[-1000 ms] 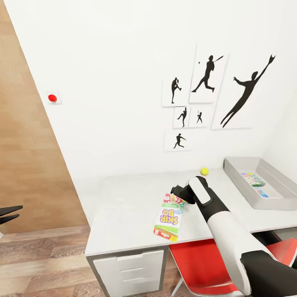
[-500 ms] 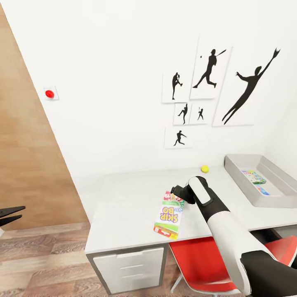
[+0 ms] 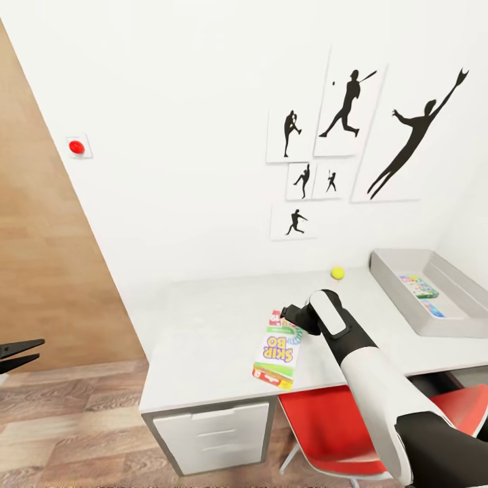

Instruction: Put all the toys in the child's room - the three board games (two on the bed and one on the table), the two jigsaw puzzles on the table, and the tennis ball on the table - inside the toy box on the table in the child's room.

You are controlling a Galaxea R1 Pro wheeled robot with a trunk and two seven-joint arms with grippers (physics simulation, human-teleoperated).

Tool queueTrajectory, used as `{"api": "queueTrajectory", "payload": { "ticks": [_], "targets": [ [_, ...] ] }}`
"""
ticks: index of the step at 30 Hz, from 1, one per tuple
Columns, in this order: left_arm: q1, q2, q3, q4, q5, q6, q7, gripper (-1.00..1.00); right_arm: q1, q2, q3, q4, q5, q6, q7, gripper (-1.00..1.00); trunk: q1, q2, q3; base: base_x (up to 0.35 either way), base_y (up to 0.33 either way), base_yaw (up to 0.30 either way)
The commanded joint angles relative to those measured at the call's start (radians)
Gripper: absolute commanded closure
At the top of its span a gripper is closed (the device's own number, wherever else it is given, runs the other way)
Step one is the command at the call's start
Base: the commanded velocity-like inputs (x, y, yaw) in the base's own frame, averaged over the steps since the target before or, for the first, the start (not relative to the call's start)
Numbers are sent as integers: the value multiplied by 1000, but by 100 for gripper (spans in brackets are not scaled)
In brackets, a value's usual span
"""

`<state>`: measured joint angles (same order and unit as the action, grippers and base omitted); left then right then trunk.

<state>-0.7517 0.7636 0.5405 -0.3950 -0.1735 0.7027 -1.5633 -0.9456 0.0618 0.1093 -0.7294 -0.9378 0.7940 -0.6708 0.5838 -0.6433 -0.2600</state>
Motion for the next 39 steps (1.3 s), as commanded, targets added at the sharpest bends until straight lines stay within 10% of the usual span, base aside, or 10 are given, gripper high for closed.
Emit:
{"api": "queueTrajectory", "payload": {
  "ticks": [1, 23, 39],
  "targets": [
    [-2, -1, 6, 0, -11, 11, -8, -100, -1, 0, 3, -1, -10, 0, -10, -100, 0, -1, -3, 0, 0, 0],
    [-2, 1, 6, -1, -13, 11, -8, -100, -1, 0, 8, -5, -10, 2, 74, -100, 0, -1, -40, 0, 0, 0],
    [-2, 61, -1, -30, -23, 11, -8, -100, 2, -1, 12, -5, -9, 0, 145, -100, 0, -1, -66, 0, 0, 0]
  ]
}}
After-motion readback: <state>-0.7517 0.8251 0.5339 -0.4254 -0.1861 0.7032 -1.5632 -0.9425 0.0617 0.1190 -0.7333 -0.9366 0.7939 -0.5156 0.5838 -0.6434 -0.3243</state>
